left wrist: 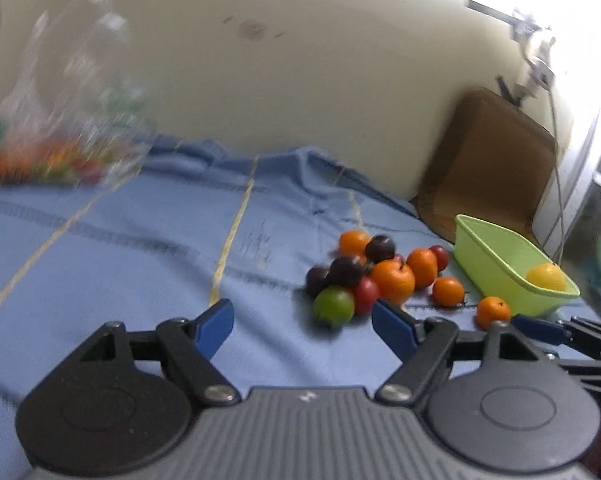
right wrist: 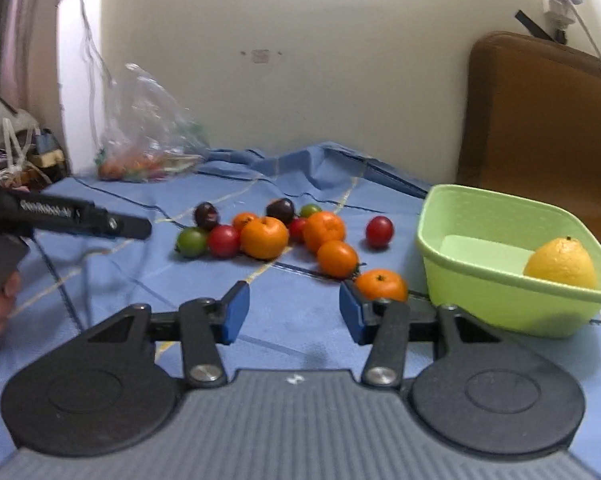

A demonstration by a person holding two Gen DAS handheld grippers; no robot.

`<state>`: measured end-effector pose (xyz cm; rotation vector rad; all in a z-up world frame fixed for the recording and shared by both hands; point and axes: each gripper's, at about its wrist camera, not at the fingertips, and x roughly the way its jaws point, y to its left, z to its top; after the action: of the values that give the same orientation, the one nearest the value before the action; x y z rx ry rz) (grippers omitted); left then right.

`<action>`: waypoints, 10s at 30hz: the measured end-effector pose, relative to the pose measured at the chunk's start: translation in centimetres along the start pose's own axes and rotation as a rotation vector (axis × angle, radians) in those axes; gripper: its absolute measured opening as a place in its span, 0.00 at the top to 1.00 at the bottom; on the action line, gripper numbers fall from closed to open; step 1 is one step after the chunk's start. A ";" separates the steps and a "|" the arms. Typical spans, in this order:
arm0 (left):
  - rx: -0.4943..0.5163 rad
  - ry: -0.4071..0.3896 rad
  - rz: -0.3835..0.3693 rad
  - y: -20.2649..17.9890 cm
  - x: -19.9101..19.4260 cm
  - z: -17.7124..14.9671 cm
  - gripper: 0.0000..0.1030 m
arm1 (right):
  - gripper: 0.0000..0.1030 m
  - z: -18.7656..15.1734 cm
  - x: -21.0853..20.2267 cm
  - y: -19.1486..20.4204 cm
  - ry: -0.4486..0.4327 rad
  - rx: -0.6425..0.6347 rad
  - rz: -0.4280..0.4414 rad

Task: Organize fruits
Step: 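Move the right tool to a tangerine while the left tool moves to a dark plum, then grasp the tangerine with the right tool while the left tool grasps the dark plum, then carry both fruits over the basin and open both tools to drop them, then move the left tool to a green tomato while the right tool moves to a red tomato, then grasp the green tomato with the left tool while the right tool grasps the red tomato, then carry both tomatoes over the basin and open both tools to drop them, then move the left tool to a dark plum while the right tool moves to a tangerine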

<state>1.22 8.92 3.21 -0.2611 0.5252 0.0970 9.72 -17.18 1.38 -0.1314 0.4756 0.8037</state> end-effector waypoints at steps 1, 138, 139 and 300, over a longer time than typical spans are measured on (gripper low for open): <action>0.037 -0.008 0.004 -0.6 0.4 0.6 0.25 | 0.49 0.1 0.2 -0.5 0.005 0.014 -0.018; 0.158 0.125 -0.287 -19.5 12.1 4.3 0.61 | 0.48 0.8 -3.0 -8.7 -0.101 0.045 -0.237; 0.141 0.113 -0.292 -18.8 11.5 4.5 0.61 | 0.48 0.6 -3.4 -8.6 -0.110 0.044 -0.243; -0.099 -0.038 -0.047 1.1 4.4 0.2 0.52 | 0.61 5.2 5.2 -2.1 0.011 0.068 -0.031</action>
<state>4.91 10.15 0.92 -0.3672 0.4765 0.0820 16.16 -13.69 3.45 -0.0801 0.5097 0.7559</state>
